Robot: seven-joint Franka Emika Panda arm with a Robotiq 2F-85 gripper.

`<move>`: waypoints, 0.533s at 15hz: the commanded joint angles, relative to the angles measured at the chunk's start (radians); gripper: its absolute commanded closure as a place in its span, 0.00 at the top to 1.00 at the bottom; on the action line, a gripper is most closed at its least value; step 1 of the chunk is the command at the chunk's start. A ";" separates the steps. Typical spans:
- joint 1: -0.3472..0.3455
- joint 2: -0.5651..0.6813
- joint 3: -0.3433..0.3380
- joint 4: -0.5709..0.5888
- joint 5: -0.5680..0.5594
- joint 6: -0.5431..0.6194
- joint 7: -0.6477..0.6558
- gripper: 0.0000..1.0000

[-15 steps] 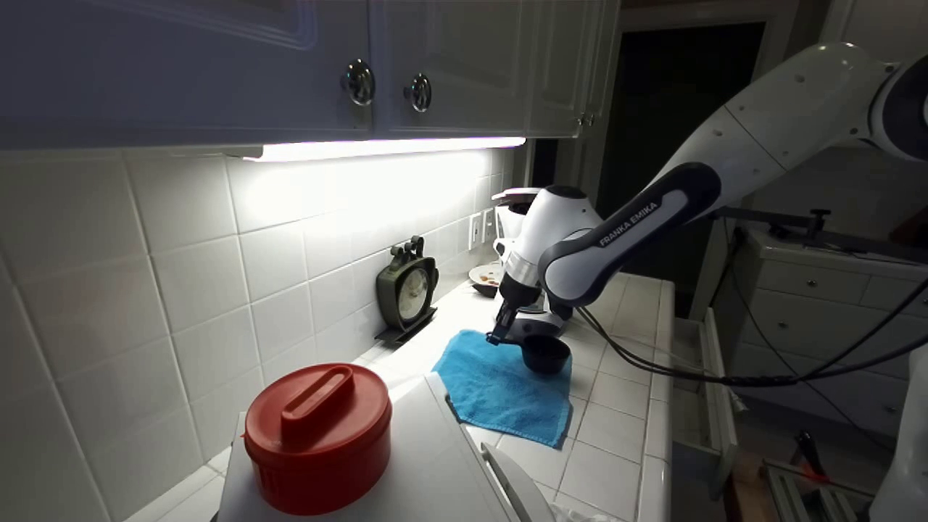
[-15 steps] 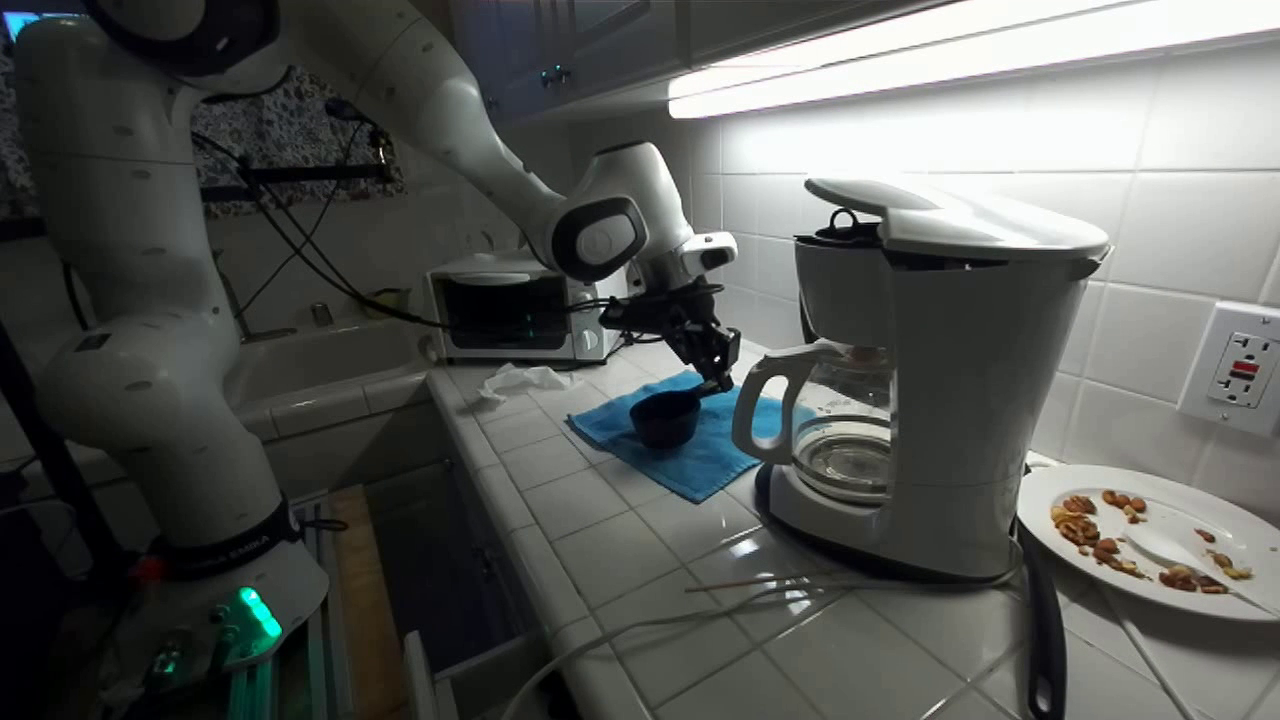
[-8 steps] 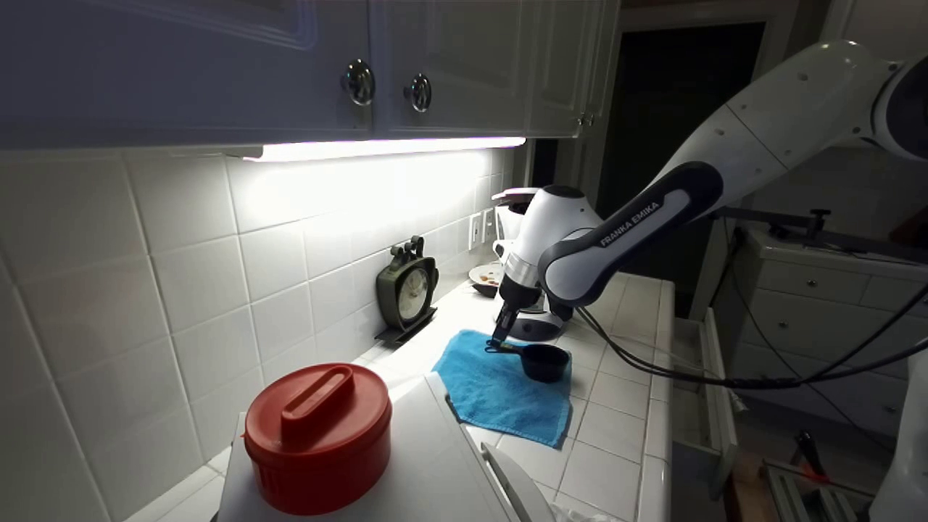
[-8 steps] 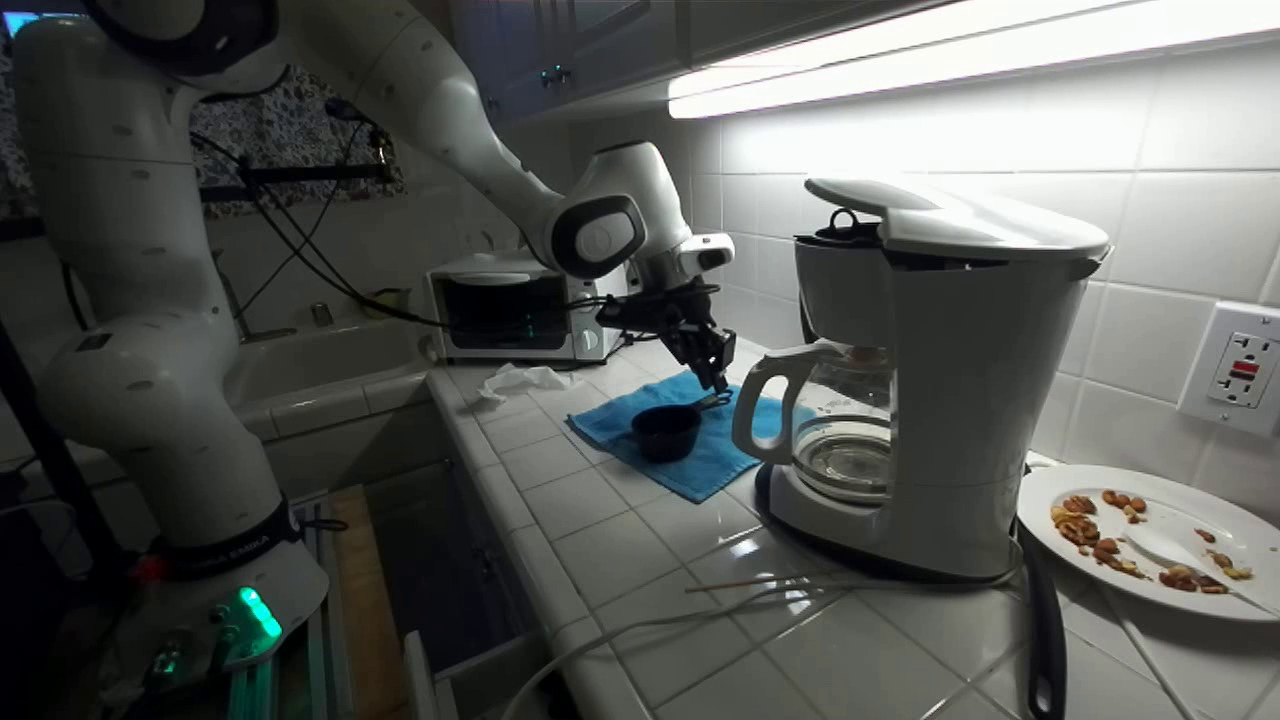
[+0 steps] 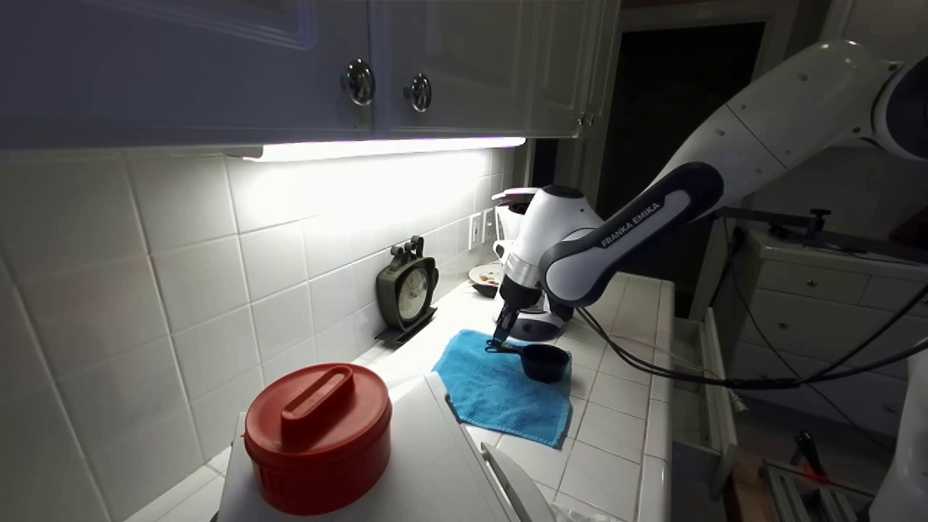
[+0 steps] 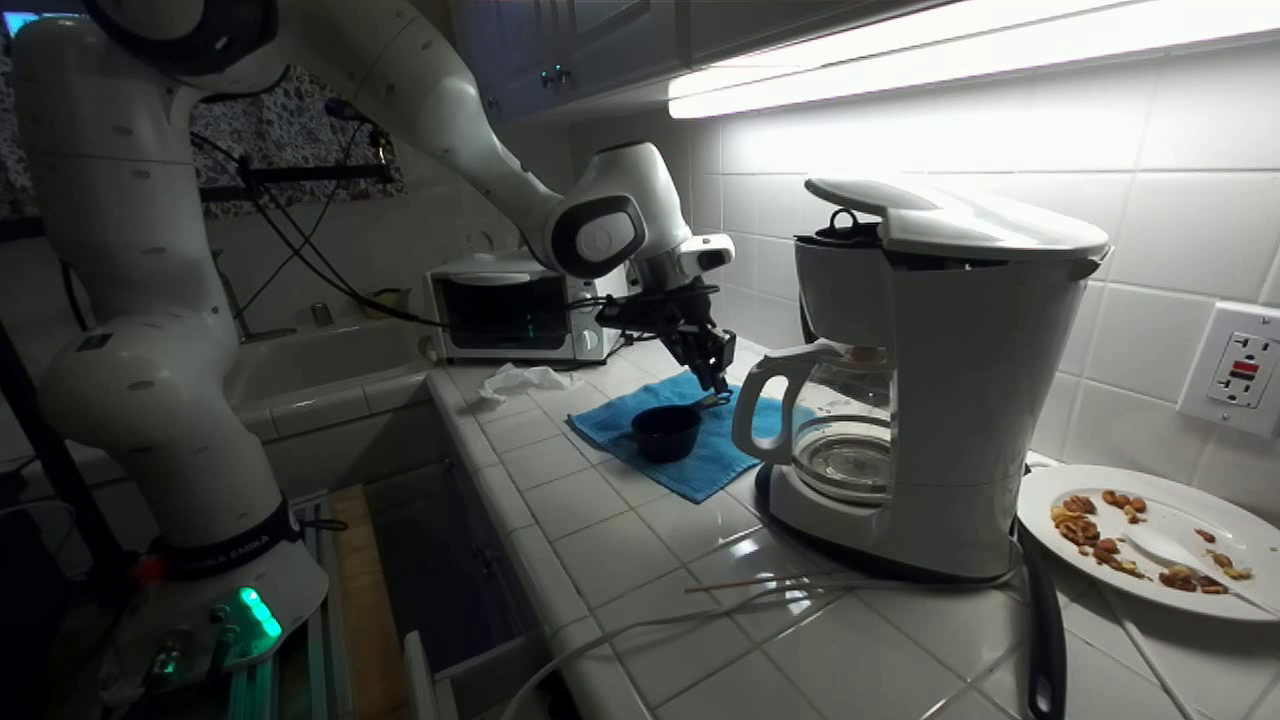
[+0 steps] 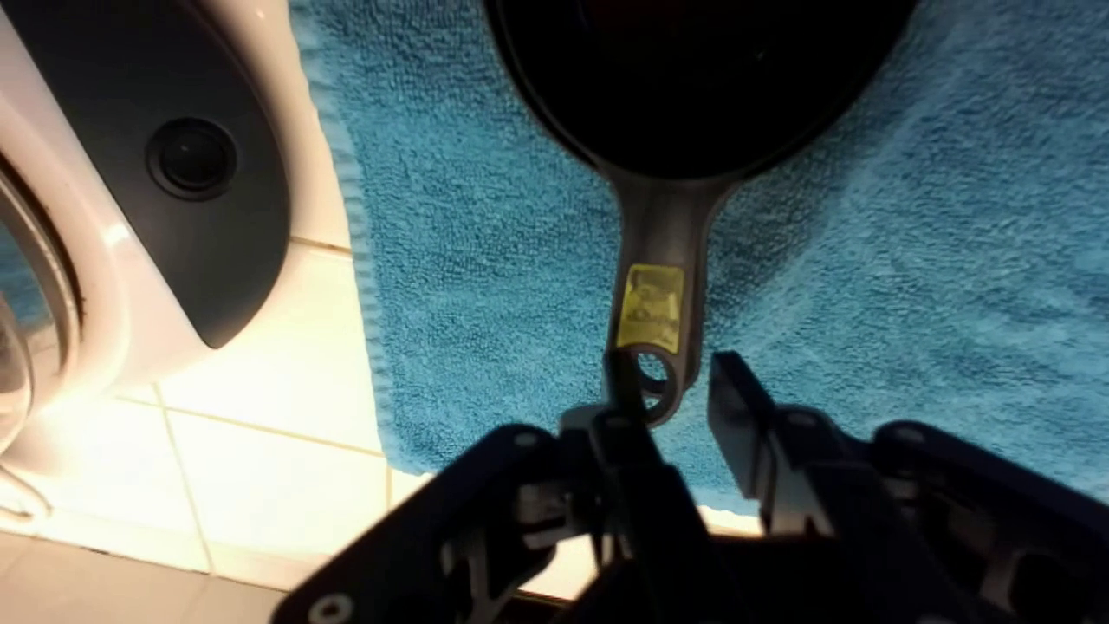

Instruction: Remove the black pot from the other black pot and put it on the blue towel

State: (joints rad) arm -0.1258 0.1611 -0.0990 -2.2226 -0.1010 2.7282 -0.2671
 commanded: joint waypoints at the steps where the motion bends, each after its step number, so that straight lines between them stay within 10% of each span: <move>1: 0.007 -0.029 -0.014 -0.025 -0.045 -0.013 0.040 0.60; 5: 0.006 -0.021 -0.019 -0.031 -0.048 -0.010 0.040 0.62; 8: 0.006 -0.022 -0.019 -0.038 -0.047 -0.009 0.040 0.28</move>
State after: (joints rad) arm -0.1259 0.1616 -0.1101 -2.2347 -0.1060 2.7281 -0.2642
